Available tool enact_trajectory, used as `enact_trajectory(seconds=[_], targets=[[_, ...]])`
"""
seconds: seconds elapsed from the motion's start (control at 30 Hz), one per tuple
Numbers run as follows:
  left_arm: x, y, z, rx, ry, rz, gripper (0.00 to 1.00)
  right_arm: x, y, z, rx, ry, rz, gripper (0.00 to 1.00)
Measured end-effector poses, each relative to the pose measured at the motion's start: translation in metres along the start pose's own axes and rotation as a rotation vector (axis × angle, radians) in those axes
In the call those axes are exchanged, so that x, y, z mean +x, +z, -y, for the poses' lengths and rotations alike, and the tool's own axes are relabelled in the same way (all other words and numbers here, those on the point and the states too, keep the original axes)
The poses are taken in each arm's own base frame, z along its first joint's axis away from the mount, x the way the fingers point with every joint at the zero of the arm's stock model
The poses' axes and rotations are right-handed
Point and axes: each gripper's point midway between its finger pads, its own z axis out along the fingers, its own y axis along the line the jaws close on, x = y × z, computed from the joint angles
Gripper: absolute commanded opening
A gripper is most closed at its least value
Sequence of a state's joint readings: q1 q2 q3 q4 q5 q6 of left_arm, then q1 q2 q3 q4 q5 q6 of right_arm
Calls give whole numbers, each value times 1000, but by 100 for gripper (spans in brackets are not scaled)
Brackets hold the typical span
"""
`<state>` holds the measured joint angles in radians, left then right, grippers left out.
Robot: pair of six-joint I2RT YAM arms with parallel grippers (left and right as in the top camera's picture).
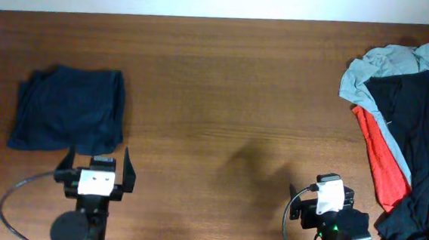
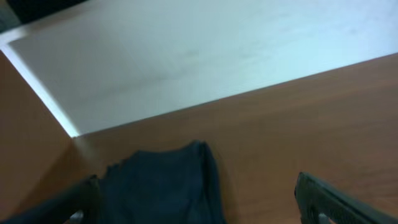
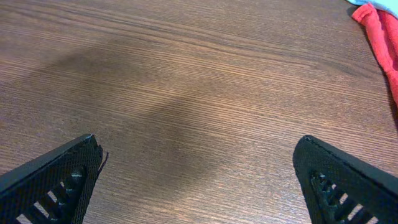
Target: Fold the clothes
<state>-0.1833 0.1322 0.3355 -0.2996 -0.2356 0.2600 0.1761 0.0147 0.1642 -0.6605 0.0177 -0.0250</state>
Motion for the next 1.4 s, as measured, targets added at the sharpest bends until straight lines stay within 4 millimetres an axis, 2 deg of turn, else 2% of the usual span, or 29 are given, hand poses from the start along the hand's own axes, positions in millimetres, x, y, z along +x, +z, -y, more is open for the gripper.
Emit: enact_trajectory(seconds=[0.2, 0.3, 0.47, 1.4], targets=[[46, 6, 22, 55, -17, -28, 99, 0, 0, 0, 0, 0, 0, 98], [60, 10, 30, 77, -32, -47, 99, 0, 0, 0, 0, 0, 0, 99], [66, 15, 35, 84, -53, -28, 99, 0, 0, 0, 0, 0, 0, 99], [62, 17, 35, 81, -63, -1, 99, 0, 0, 0, 0, 0, 0, 99]])
